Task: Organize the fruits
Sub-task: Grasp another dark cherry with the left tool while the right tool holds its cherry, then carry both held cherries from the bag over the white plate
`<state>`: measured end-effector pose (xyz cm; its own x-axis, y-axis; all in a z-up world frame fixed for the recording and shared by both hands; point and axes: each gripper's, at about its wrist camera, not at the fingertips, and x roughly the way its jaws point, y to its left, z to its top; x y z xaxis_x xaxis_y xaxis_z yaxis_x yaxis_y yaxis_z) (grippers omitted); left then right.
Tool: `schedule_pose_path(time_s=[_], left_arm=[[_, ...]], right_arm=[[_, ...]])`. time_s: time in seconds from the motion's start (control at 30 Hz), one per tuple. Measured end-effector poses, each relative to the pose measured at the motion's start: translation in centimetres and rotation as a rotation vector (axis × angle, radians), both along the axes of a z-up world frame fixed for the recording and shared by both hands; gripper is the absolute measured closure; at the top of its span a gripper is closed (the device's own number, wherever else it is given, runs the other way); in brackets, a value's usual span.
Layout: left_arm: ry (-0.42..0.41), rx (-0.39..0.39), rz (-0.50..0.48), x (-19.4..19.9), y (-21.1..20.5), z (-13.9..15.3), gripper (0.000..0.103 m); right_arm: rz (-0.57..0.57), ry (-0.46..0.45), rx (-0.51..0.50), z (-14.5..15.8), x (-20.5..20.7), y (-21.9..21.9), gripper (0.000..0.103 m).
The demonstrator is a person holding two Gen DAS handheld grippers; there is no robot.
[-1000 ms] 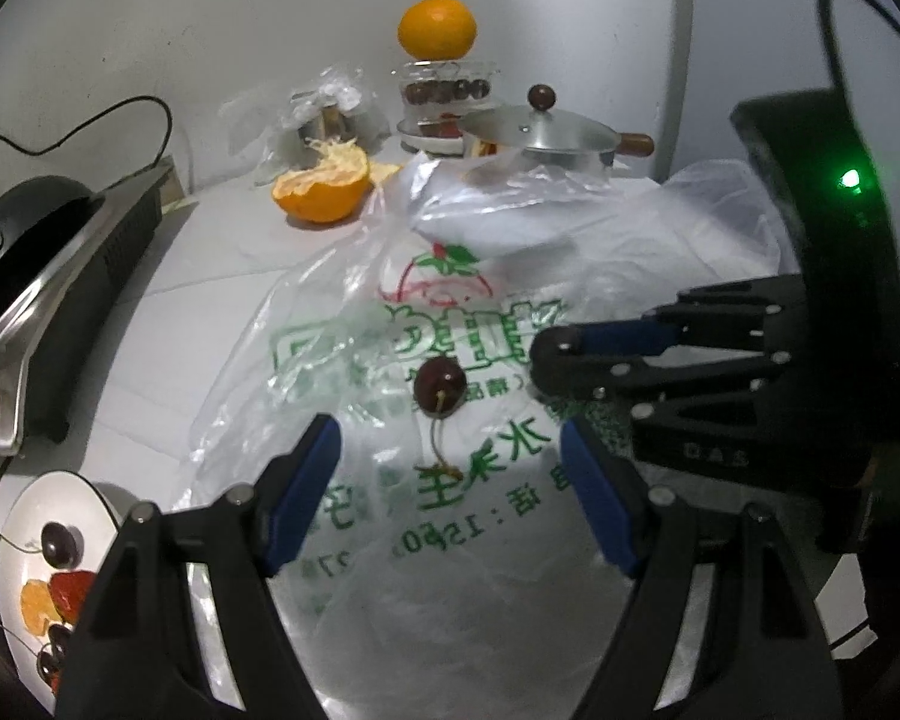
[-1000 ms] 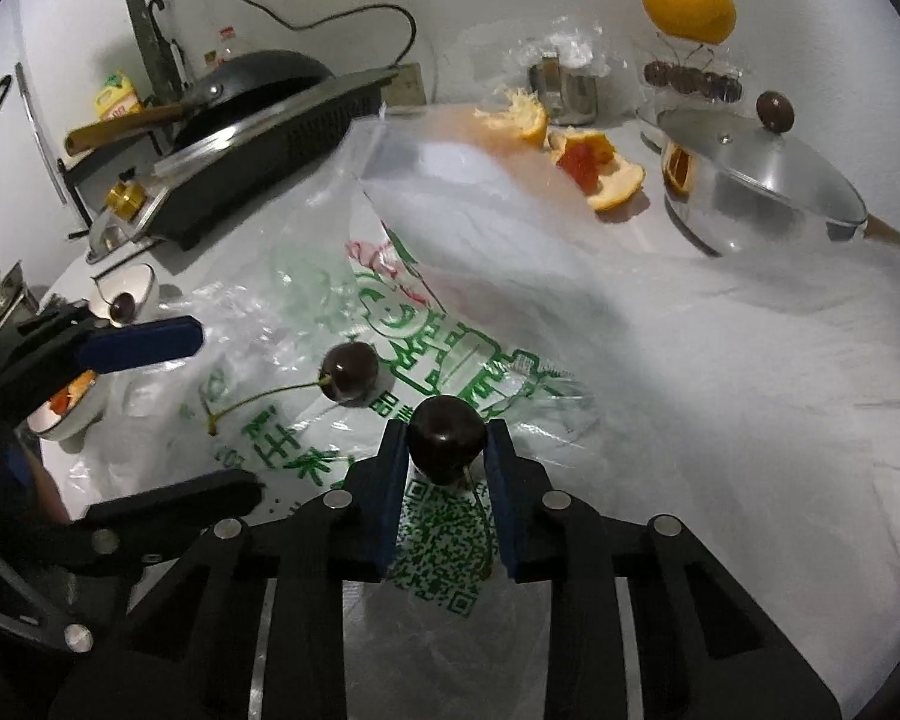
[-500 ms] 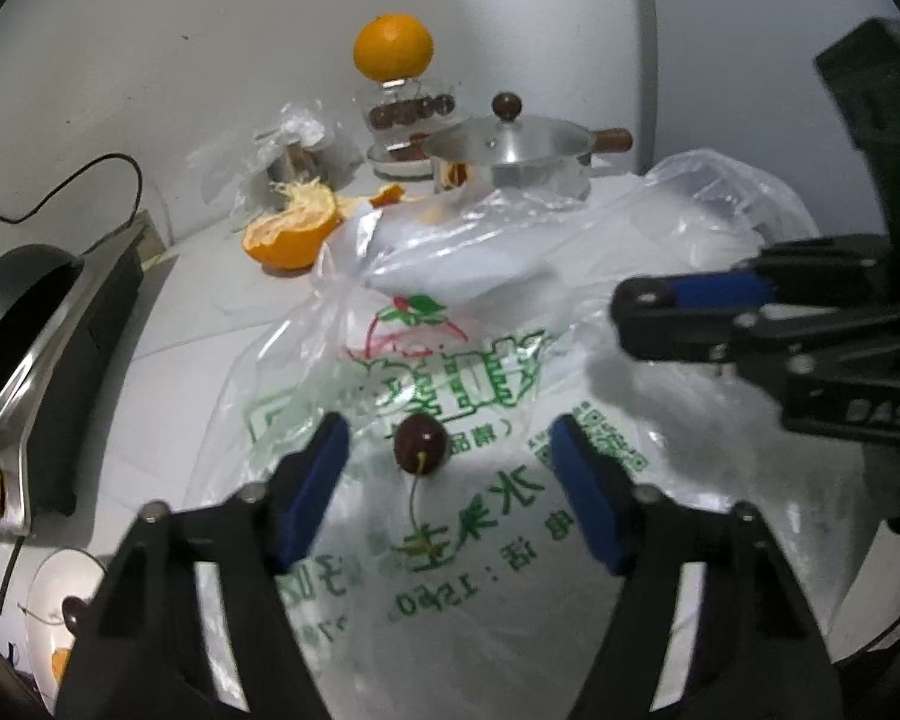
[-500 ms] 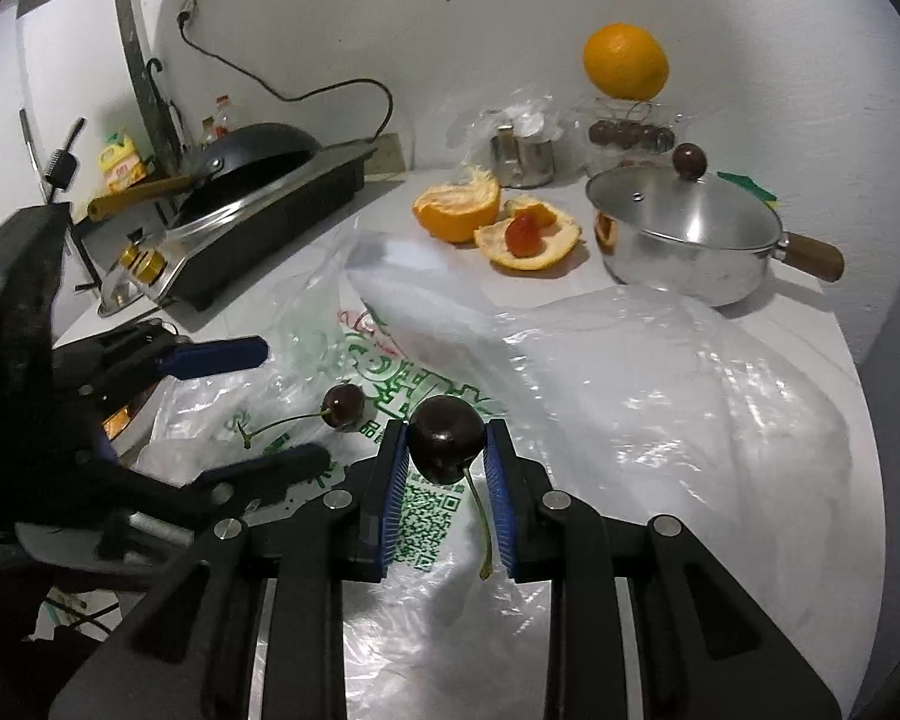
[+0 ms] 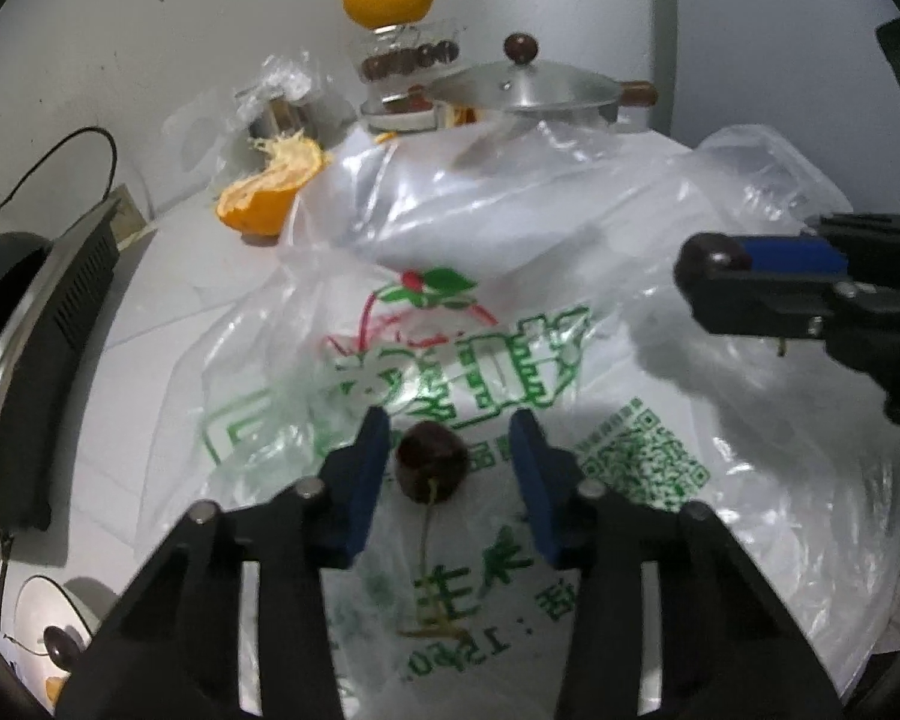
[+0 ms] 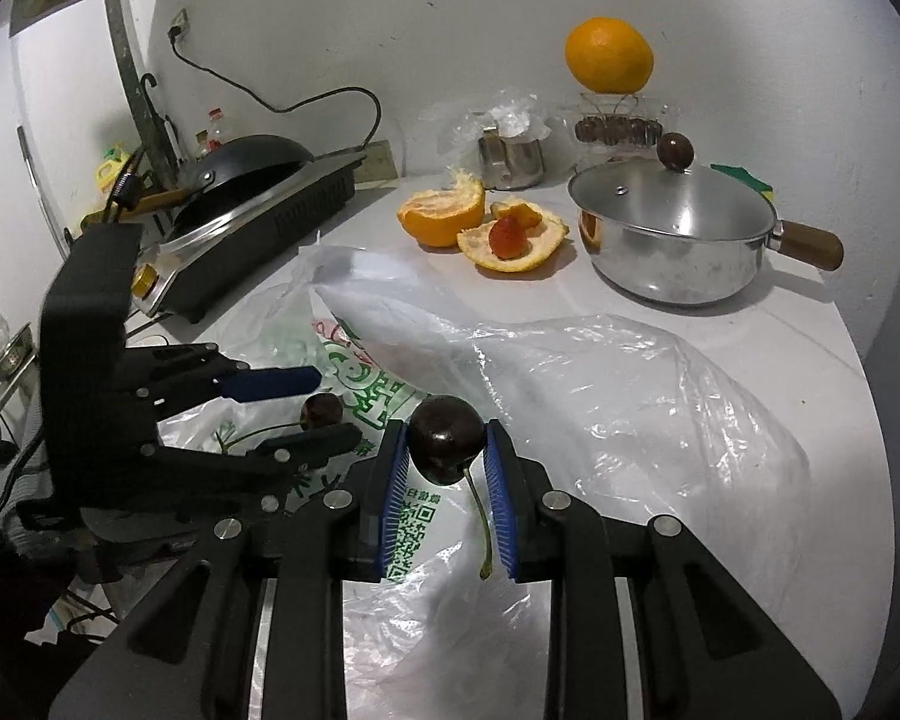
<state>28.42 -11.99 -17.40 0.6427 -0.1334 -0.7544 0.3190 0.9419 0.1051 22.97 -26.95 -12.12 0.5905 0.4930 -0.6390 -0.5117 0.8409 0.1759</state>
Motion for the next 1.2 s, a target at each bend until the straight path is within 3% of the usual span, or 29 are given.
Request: schedule_pose_path(time_s=[0.2,0.33,0.57,1.2], left_arm=[[0.031,-0.022,0.015,0.6,0.6,-0.6,0.065],[0.028,-0.032,0.021,0.5,0.9,-0.5,0.076],[0.015,-0.048,-0.002,-0.5,0.8,0.0,0.076],[-0.093,-0.103,-0.041,-6.5,1.5,5.6,0.076]], right_arm=[[0.001,0.004,-0.001,-0.3,0.3,0.0,0.076],[-0.001,0.002,-0.006,-0.2,0.2,0.1,0.076],[-0.006,-0.017,-0.009,0.6,-0.7,0.4,0.076],[0.007,-0.086,-0.032,4.1,-5.4,2.6,0.076]])
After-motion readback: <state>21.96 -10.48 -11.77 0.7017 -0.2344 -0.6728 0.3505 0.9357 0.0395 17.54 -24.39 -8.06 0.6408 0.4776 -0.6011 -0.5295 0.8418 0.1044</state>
